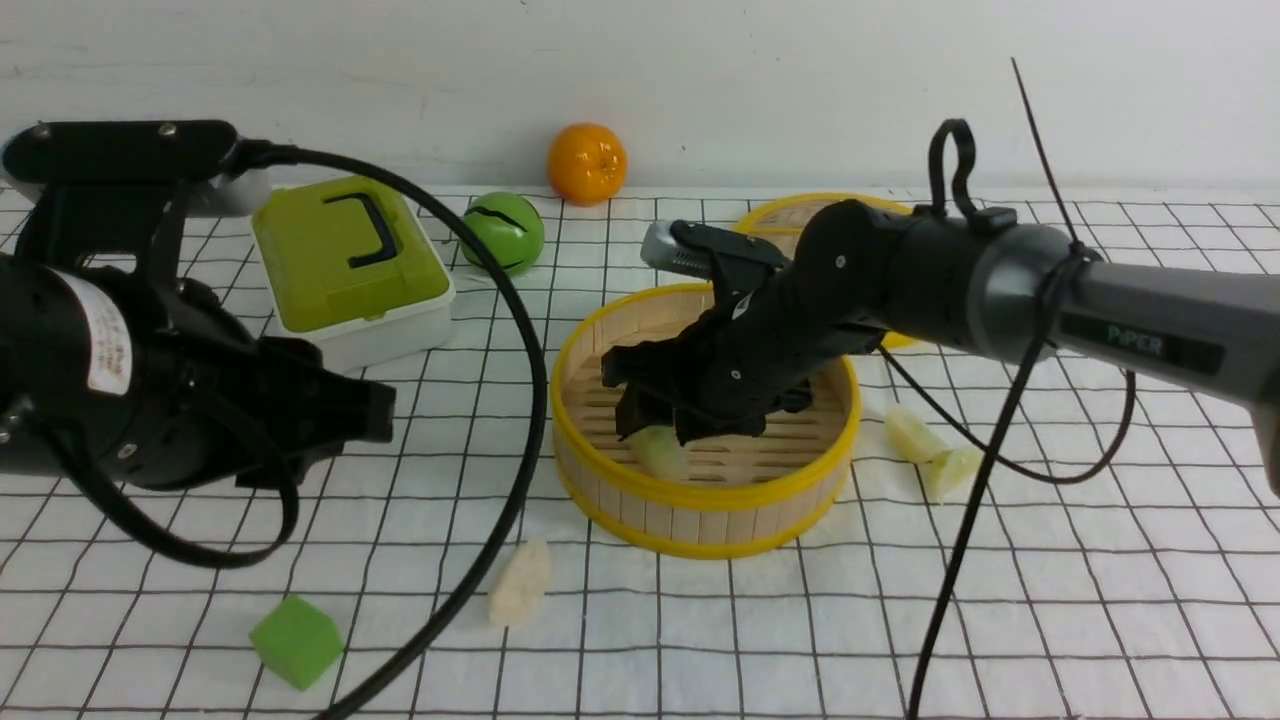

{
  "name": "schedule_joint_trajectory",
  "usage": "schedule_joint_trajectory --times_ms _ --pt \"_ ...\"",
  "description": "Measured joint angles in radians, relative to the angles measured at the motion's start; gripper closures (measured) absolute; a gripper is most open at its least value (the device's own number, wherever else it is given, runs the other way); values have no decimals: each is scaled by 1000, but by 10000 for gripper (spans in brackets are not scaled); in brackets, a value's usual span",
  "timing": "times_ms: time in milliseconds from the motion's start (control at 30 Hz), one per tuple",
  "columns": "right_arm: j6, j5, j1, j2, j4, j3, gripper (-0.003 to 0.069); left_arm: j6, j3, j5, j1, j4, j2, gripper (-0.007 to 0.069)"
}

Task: Put the dumplings into the steamer on the table with the white tablecloth.
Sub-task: 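Place the dumpling in the bamboo steamer basket with the right gripper, then reach for and grasp a dumpling lying on the table beside the steamer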

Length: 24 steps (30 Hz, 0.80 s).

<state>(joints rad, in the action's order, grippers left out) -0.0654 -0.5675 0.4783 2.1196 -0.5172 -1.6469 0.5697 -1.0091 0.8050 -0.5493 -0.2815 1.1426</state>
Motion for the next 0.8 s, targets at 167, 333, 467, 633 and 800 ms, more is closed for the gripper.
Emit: schedule_joint_trajectory --times_ms 167,333,467,633,800 --pt "9 -52 -59 -102 42 0 232 0 1 5 0 12 36 342" --pt "9 -177 -166 -202 177 -6 232 0 1 16 0 19 69 355" --pt "-74 -277 -263 -201 303 19 232 0 1 -2 0 23 99 358" --pt "-166 -256 -318 -132 342 147 232 0 1 -4 0 32 136 358" --pt "-181 -161 -317 -96 338 212 248 -4 1 -5 0 34 154 358"
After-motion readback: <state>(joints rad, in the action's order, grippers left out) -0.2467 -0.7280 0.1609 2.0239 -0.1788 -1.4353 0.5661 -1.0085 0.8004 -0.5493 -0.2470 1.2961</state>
